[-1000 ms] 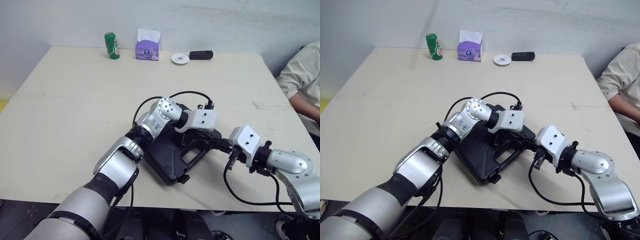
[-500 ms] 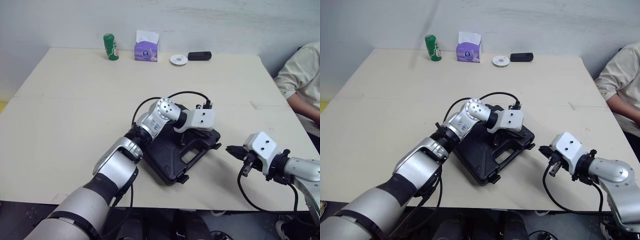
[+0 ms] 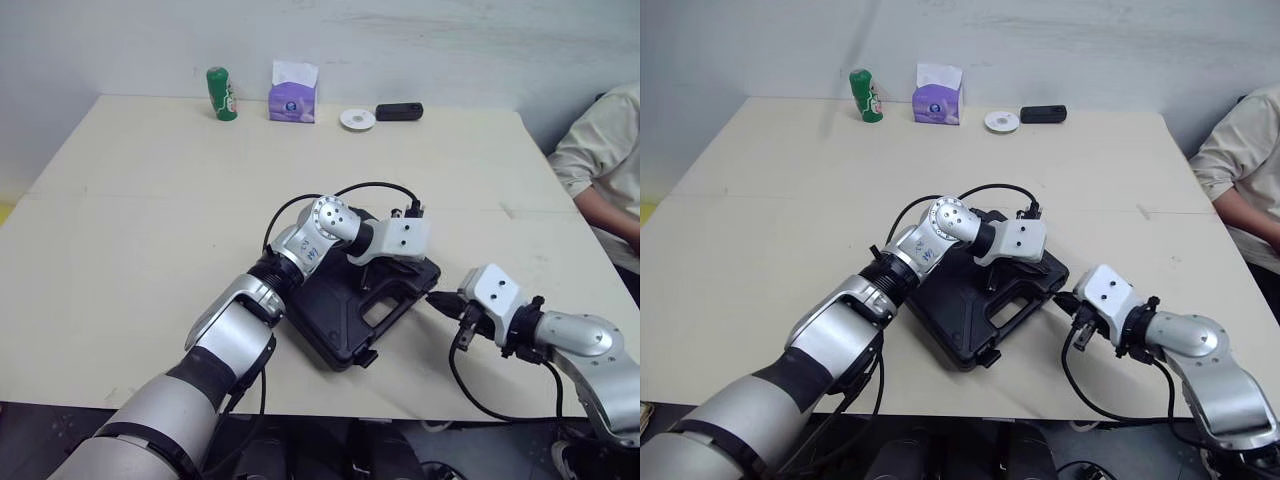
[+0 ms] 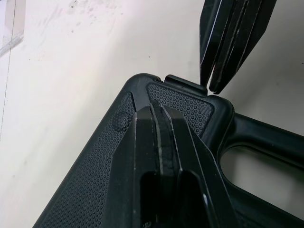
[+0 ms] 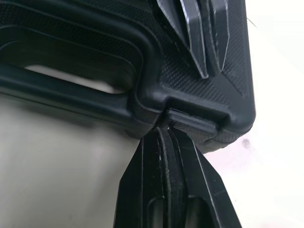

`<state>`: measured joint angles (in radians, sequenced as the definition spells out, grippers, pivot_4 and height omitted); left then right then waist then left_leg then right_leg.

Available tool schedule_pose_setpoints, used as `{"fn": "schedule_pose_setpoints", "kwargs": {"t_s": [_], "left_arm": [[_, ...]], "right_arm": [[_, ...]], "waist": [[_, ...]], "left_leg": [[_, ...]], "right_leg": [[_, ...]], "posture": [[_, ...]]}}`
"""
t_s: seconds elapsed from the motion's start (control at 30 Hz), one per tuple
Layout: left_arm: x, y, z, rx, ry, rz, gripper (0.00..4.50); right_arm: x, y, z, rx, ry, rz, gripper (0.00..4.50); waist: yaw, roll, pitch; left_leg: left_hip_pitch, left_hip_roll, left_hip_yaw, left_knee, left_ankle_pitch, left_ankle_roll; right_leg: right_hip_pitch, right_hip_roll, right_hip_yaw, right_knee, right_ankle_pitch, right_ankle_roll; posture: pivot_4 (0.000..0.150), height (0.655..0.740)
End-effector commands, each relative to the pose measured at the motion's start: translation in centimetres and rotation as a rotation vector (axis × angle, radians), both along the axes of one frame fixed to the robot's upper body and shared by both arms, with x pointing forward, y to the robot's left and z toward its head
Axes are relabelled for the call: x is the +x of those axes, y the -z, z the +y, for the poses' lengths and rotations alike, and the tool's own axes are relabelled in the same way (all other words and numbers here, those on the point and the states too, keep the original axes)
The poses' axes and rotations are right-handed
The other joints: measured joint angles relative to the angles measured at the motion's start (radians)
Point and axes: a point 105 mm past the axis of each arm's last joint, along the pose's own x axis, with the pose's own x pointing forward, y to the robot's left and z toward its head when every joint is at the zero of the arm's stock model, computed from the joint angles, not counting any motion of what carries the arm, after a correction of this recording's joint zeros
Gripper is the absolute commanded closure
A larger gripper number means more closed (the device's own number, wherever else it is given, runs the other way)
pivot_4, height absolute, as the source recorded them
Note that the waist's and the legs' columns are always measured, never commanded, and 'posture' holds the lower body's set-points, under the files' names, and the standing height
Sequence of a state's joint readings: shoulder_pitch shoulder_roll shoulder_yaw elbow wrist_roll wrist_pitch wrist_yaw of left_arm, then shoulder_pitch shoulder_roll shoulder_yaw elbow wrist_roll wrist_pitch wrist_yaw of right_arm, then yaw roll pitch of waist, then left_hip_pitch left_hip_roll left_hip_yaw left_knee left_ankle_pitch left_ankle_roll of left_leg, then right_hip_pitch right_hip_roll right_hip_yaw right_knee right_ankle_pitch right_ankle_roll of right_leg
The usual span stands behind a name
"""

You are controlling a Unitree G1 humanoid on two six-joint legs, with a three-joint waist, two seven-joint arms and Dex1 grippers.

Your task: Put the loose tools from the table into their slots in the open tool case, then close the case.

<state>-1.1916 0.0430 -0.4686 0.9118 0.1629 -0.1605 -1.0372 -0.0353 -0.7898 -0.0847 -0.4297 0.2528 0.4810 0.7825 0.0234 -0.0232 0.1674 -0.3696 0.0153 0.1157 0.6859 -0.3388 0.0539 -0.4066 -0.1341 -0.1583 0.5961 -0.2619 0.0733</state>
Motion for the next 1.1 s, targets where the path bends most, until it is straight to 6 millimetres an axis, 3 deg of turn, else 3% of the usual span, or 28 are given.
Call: {"fn": "schedule_pose_setpoints", "kwargs": {"t_s": [0.03, 0.9, 1.0, 1.1], "left_arm": [[0.0, 5.2, 2.2, 0.189, -0.066, 0.088, 4.43], [-0.3, 5.3, 2.4, 0.185, -0.054, 0.099, 4.43], [0.1, 4.5, 3.1, 0.157, -0.070, 0.103, 4.43], [0.7, 1.8, 3.9, 0.044, -0.115, 0.198, 4.43]], "right_arm": [[0.2, -1.9, 0.8, 0.020, -0.031, -0.068, 4.50], [1.1, -1.8, 1.5, -0.008, -0.060, -0.085, 4.50], [0.6, -1.8, 1.1, -0.020, -0.057, -0.076, 4.50], [-0.5, -1.9, 0.8, -0.014, -0.075, -0.047, 4.50]], "waist": [[0.000, 0.000, 0.000], [-0.025, 0.000, 0.000], [-0.024, 0.000, 0.000], [-0.023, 0.002, 0.001]], "left_leg": [[0.000, 0.000, 0.000, 0.000, 0.000, 0.000], [0.001, 0.001, 0.000, 0.000, -0.001, -0.001], [0.000, 0.001, 0.000, -0.001, -0.001, -0.002], [0.000, 0.001, 0.000, -0.001, 0.000, -0.003]], "right_leg": [[0.000, 0.000, 0.000, 0.000, 0.000, 0.000], [0.000, 0.001, 0.000, 0.001, 0.000, -0.001], [-0.001, 0.001, 0.000, 0.001, 0.000, -0.001], [-0.002, 0.001, 0.000, 0.001, -0.001, -0.001]], "posture": [[0.150, 0.7278], [0.150, 0.7278], [0.150, 0.7278], [0.150, 0.7278]]}}
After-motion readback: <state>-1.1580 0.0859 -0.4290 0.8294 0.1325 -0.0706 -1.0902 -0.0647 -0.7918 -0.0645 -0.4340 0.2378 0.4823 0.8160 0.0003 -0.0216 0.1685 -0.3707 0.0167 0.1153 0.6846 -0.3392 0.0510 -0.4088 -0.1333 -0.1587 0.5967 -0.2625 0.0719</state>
